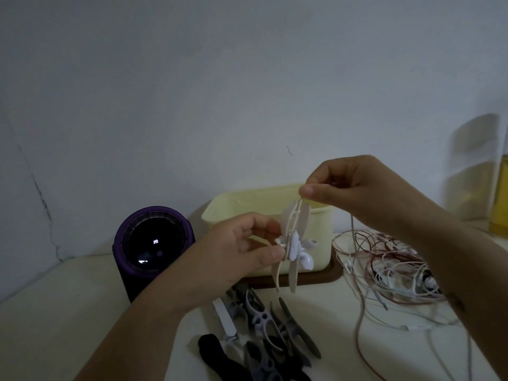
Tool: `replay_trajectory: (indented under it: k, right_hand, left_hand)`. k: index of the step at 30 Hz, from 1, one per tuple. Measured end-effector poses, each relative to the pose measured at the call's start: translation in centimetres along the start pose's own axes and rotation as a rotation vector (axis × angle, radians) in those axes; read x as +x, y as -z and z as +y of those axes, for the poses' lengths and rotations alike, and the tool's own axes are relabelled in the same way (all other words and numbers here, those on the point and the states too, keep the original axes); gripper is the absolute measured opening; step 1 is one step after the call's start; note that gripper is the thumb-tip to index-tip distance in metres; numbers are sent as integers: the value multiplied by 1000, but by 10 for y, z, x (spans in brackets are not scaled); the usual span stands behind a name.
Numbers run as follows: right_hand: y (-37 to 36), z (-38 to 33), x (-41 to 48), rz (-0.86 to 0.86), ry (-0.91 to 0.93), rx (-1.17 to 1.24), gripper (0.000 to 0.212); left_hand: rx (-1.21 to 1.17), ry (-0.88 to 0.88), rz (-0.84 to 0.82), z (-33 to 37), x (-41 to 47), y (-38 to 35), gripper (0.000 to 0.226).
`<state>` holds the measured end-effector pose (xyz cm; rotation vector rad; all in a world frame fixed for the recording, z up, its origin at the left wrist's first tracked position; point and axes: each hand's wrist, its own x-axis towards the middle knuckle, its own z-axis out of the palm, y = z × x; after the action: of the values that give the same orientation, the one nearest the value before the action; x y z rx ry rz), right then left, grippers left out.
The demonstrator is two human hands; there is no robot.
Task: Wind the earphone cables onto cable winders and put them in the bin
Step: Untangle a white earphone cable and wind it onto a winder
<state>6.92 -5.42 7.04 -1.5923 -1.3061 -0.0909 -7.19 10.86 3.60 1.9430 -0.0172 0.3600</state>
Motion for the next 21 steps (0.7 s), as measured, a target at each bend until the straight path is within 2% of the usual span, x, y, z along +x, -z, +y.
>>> replay_trajectory:
  k: [4, 8, 11, 13, 16, 21]
  right_hand:
    - [-6, 11, 1, -30, -76, 156, 39]
    - [-30, 21, 1, -114, -132, 228, 28]
    - [-44, 21, -2, -122, -155, 265, 34]
    - [-50, 19, -3, -127, -165, 203, 30]
    - [-52, 13, -5, -190, -114, 35, 24]
    - [-46, 2, -7, -241, -74, -184, 21]
  left_hand:
    - [-42, -37, -31, 4, -1, -1, 17]
    - [-163, -62, 8, 8, -1, -1, 23]
    - [-337, -17, 155, 7, 2, 0, 35]
    - [-445, -12, 209, 8, 3, 1, 42]
    - [-569, -11, 281, 5, 5, 2, 37]
    - [-589, 37, 422, 0, 7, 8, 29]
